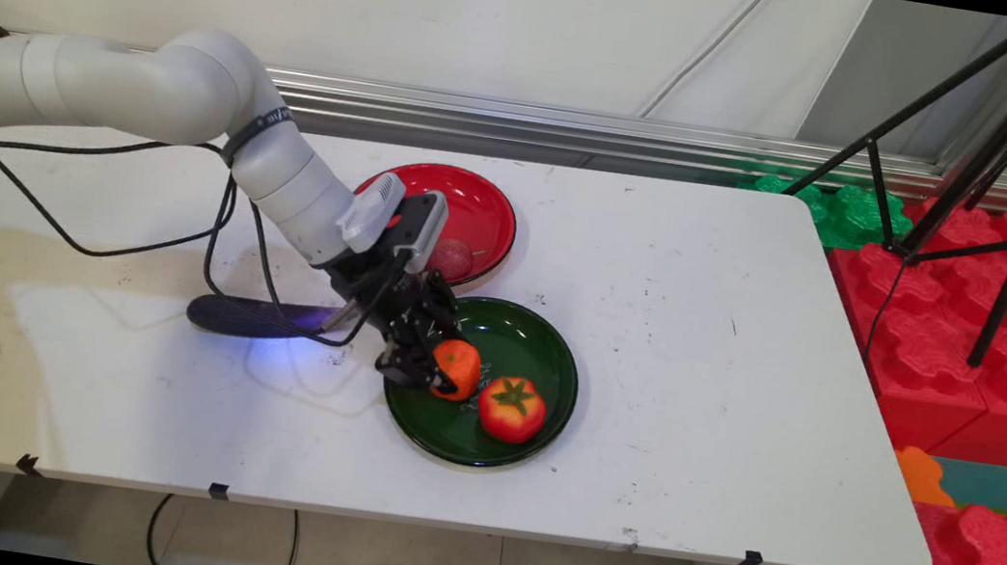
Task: Place the picked object on the table
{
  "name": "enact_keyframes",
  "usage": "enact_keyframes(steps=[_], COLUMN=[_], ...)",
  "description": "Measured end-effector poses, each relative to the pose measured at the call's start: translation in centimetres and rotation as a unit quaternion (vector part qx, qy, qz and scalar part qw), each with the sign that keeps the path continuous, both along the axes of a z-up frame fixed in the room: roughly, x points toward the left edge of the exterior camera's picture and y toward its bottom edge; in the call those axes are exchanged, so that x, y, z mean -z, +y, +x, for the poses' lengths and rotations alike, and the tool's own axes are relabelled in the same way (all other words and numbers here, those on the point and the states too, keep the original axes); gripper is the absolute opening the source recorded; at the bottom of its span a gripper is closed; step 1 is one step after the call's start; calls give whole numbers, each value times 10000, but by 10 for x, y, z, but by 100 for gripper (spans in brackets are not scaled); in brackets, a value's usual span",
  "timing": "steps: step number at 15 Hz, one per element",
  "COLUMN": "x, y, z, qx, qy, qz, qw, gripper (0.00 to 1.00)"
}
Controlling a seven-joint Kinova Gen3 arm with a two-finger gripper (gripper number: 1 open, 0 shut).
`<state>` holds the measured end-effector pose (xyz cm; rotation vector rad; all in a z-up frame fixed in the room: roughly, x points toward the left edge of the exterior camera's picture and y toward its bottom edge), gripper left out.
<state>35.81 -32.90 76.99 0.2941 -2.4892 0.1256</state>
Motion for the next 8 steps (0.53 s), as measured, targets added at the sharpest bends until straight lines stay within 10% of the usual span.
enact_keyframes(steps=[8], x=[-24], y=[11], z=[19], qx=[-199], qy=[244], qz=[-4], qw=[9995], gripper=[0])
